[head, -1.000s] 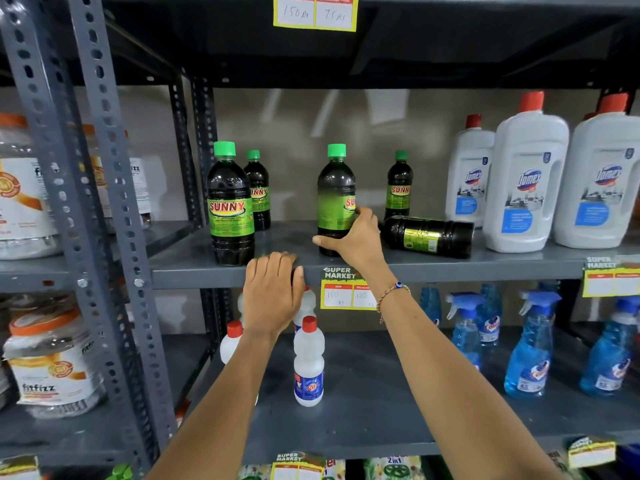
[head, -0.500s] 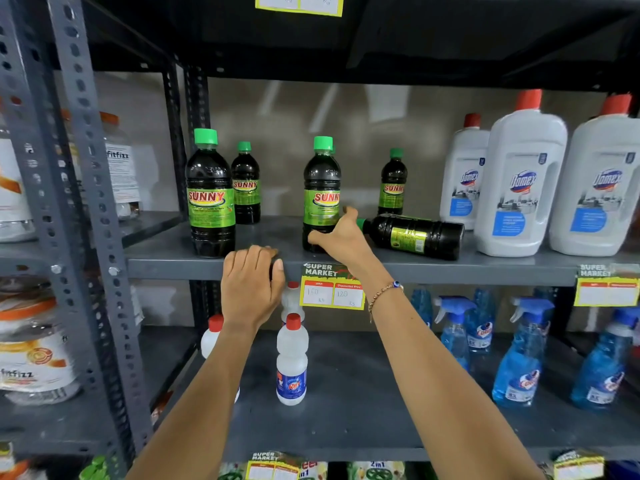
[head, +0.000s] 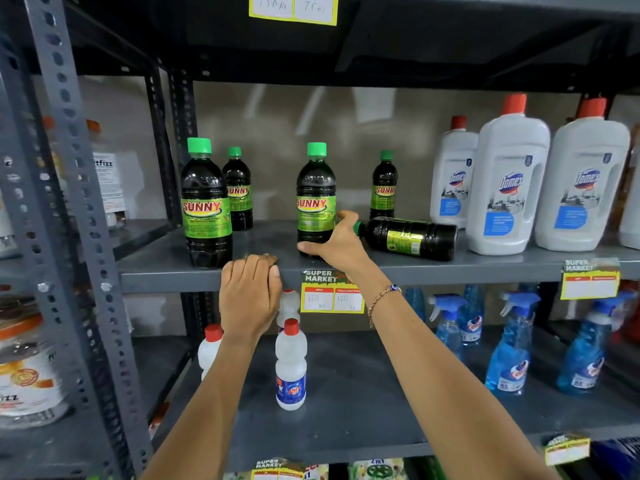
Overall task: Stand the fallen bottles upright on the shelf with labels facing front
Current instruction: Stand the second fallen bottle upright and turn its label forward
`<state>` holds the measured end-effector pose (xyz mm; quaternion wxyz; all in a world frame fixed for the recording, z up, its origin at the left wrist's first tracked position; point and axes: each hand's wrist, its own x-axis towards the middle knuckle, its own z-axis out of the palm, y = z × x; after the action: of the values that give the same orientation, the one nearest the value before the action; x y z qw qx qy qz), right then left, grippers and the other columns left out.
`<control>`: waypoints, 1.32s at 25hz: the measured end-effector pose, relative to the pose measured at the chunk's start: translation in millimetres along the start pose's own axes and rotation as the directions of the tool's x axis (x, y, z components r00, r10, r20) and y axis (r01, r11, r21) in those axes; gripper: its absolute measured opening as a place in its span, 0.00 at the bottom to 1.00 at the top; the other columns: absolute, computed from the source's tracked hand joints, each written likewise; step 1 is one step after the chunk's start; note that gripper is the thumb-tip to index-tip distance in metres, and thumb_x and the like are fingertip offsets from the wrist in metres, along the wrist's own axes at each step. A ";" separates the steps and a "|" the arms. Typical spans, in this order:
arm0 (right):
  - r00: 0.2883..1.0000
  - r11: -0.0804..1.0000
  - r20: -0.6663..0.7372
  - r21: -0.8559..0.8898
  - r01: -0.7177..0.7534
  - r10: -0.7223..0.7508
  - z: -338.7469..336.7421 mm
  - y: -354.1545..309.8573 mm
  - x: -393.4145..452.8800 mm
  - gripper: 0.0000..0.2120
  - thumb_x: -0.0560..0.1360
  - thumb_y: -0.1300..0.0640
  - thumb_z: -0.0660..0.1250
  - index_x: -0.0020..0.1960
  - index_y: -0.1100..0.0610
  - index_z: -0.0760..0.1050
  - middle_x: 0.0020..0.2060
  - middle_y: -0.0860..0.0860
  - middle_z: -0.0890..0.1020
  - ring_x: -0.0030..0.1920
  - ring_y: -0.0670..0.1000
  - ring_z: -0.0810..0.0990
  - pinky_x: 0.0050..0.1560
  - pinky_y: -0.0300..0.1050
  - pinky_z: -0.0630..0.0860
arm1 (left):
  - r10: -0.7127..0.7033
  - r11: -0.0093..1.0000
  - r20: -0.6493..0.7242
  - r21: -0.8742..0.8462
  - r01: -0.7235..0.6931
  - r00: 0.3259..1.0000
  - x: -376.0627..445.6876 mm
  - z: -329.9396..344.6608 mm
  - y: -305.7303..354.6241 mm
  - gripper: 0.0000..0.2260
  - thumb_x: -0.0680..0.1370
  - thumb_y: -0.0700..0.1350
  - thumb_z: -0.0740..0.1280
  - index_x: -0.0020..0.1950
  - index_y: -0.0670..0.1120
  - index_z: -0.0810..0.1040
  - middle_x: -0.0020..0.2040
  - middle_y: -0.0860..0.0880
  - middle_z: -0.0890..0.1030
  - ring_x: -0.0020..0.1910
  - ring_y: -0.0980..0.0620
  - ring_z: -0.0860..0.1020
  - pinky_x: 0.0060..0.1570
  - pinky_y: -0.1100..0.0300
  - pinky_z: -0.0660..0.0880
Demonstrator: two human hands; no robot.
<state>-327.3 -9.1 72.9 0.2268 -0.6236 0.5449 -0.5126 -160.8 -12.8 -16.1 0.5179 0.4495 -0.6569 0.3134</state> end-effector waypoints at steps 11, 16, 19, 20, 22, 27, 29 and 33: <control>0.997 0.991 0.065 0.122 -0.048 0.040 -8.4 -1.0 2.5 0.35 0.70 0.60 0.75 0.69 0.59 0.59 0.58 0.51 0.75 0.61 0.51 0.74 0.58 0.43 0.69 | -0.181 0.982 0.237 -0.007 0.188 0.954 38.2 -11.6 21.2 0.12 0.79 0.49 0.58 0.52 0.44 0.76 0.46 0.46 0.81 0.45 0.45 0.77 0.45 0.51 0.70; 0.983 0.985 0.173 0.148 -0.086 0.060 -18.6 -2.9 3.0 0.32 0.72 0.64 0.72 0.70 0.60 0.60 0.56 0.51 0.75 0.62 0.51 0.73 0.62 0.44 0.69 | -0.033 0.866 0.789 -0.284 0.411 0.613 88.9 -2.2 18.3 0.32 0.74 0.55 0.69 0.73 0.44 0.63 0.69 0.46 0.72 0.68 0.46 0.70 0.64 0.51 0.69; 0.968 0.981 0.245 0.172 -0.091 0.047 -30.2 -1.9 2.3 0.30 0.72 0.65 0.72 0.70 0.61 0.62 0.59 0.50 0.76 0.63 0.50 0.73 0.66 0.45 0.69 | 0.028 0.745 0.804 -0.412 0.524 0.594 97.0 4.9 18.0 0.25 0.73 0.50 0.72 0.67 0.47 0.70 0.63 0.49 0.78 0.62 0.50 0.75 0.64 0.49 0.71; 0.969 0.979 0.243 0.187 -0.086 0.038 -33.4 -1.2 1.7 0.29 0.73 0.65 0.71 0.70 0.62 0.62 0.59 0.51 0.75 0.62 0.49 0.73 0.65 0.44 0.69 | 0.032 0.714 0.800 -0.437 0.546 0.599 97.4 6.4 17.1 0.24 0.73 0.49 0.72 0.67 0.47 0.71 0.62 0.49 0.78 0.61 0.51 0.76 0.64 0.49 0.71; 0.978 0.974 0.208 0.215 -0.078 0.032 -36.8 1.1 2.0 0.28 0.73 0.65 0.71 0.69 0.62 0.65 0.61 0.54 0.77 0.63 0.51 0.74 0.64 0.44 0.70 | 0.029 0.684 0.799 -0.454 0.570 0.601 97.9 7.1 16.0 0.25 0.72 0.49 0.73 0.67 0.47 0.71 0.62 0.49 0.78 0.60 0.52 0.76 0.64 0.49 0.72; 0.978 0.970 0.202 0.221 -0.098 0.052 -35.2 5.0 7.0 0.26 0.73 0.65 0.70 0.69 0.62 0.67 0.63 0.58 0.77 0.65 0.56 0.75 0.68 0.52 0.72 | -0.046 0.724 0.770 -0.414 0.552 0.637 97.4 4.0 20.9 0.28 0.69 0.52 0.75 0.66 0.46 0.71 0.59 0.49 0.79 0.57 0.51 0.77 0.60 0.52 0.74; 0.976 0.968 0.215 0.231 -0.094 0.044 -36.0 6.3 7.1 0.27 0.73 0.66 0.70 0.70 0.62 0.67 0.63 0.58 0.77 0.65 0.55 0.75 0.68 0.53 0.72 | -0.055 0.712 0.772 -0.415 0.566 0.634 97.0 3.8 20.9 0.29 0.69 0.52 0.76 0.66 0.46 0.71 0.59 0.49 0.79 0.56 0.51 0.78 0.60 0.51 0.74; 0.972 0.969 0.232 0.229 -0.095 0.040 -37.5 7.3 6.6 0.27 0.74 0.66 0.69 0.71 0.62 0.66 0.65 0.57 0.77 0.66 0.55 0.74 0.68 0.53 0.71 | -0.070 0.706 0.774 -0.407 0.580 0.629 96.0 1.6 21.5 0.29 0.68 0.52 0.76 0.65 0.46 0.72 0.60 0.48 0.79 0.56 0.51 0.78 0.60 0.51 0.74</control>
<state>-364.6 -7.0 83.3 0.3779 -0.6270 0.4711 -0.4921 -186.8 -31.1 77.0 0.3915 0.4535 -0.7676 -0.2277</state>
